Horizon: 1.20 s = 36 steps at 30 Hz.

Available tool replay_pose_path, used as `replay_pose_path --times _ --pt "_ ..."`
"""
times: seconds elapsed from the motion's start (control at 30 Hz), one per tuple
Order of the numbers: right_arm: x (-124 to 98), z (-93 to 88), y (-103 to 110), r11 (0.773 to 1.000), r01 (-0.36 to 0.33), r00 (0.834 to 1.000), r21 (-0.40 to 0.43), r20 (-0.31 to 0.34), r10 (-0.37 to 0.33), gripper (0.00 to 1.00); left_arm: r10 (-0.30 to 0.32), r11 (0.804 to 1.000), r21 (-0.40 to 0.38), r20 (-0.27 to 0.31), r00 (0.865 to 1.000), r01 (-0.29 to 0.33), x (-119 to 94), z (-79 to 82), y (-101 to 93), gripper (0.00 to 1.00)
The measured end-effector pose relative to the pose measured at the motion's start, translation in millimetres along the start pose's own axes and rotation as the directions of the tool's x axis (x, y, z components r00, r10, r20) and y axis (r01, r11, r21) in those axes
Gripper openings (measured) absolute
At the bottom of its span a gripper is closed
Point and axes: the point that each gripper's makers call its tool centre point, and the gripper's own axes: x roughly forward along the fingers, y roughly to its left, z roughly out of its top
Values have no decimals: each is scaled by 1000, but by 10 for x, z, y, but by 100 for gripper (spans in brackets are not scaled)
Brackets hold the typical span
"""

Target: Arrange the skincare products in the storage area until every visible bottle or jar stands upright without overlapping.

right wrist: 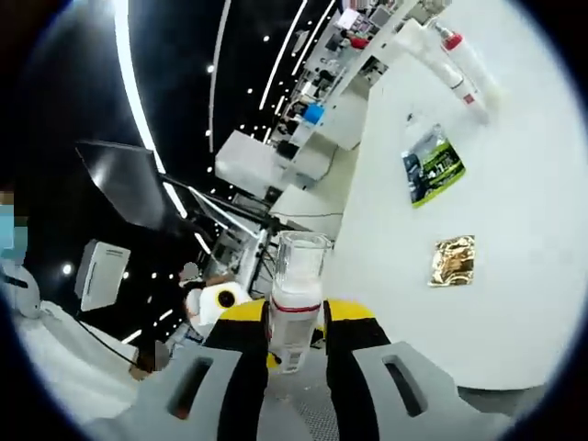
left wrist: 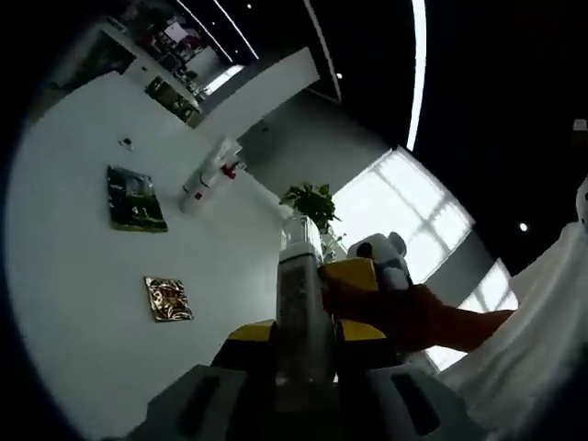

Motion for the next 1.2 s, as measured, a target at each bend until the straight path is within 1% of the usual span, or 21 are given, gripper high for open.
replay_pose_path --times 0.03,0.07,0.13,0.17,0.2,0.23,0.27,0.33,0.4,0.47,0.5,0.57,0.67,0.73,0.83,0.87,1.0,1.03,1.1,1.17,1.2 --pt "16 -8 -50 999 43 999 13 5 -43 24 49 997 60 -11 999 -48 -2 -19 62 24" --pt "29 -8 -47 999 48 999 -10 12 -48 24 67 994 87 -21 998 -65 3 -40 68 24" --pt "60 -44 -62 997 73 997 -2 8 -73 23 118 980 168 -40 992 -109 19 -86 91 24" --pt "70 -52 -60 997 77 997 -7 13 -77 22 148 966 220 -47 988 -134 26 -101 110 24" --pt "65 -62 -117 993 117 993 -3 19 -116 22 178 951 267 -55 982 -157 32 -126 130 24" --pt "60 -74 -137 992 124 992 -6 20 -123 22 197 944 279 -58 979 -173 37 -141 149 24" --pt "60 -86 -172 991 134 990 22 32 -134 22 207 939 292 -65 976 -179 45 -158 155 24" --pt "56 -106 -221 988 145 988 43 51 -147 22 255 901 378 -68 964 -211 43 -175 207 24" --pt "43 -130 -263 987 153 987 57 51 -156 21 299 850 475 -79 951 -228 49 -221 228 24" --pt "23 -156 -271 988 148 987 53 53 -151 21 341 798 550 -77 937 -246 54 -250 247 24" --pt "14 -160 -274 988 147 987 54 52 -150 20 346 789 563 -76 935 -246 61 -265 241 24" --pt "-34 -152 -263 992 125 990 34 59 -127 20 337 793 560 -74 939 -241 82 -276 206 24" --pt "-111 -162 -252 993 114 991 40 69 -116 19 327 803 551 -90 941 -226 119 -297 159 25" --pt "-150 -163 -231 994 104 992 19 73 -105 19 322 800 560 -94 942 -218 126 -307 144 25" --pt "-179 -166 -172 996 88 993 -18 80 -87 19 308 813 545 -105 946 -205 130 -330 117 25" --pt "-183 -177 -161 996 88 993 -28 77 -86 19 310 811 548 -110 944 -203 126 -338 117 25" --pt "-207 -239 -126 994 80 995 -79 67 -75 19 333 771 609 -133 933 -188 119 -411 122 29" --pt "-219 -265 -134 993 85 995 -87 62 -80 19 347 746 641 -143 927 -180 106 -443 127 30" --pt "-233 -261 -104 991 80 995 -111 67 -73 19 359 729 662 -154 920 -174 86 -501 125 30" --pt "-234 -235 -80 989 76 995 -126 79 -66 19 369 722 670 -162 915 -173 70 -535 145 30" --pt "-234 -235 -90 988 80 994 -130 78 -70 19 377 719 673 -172 910 -171 61 -550 172 31"
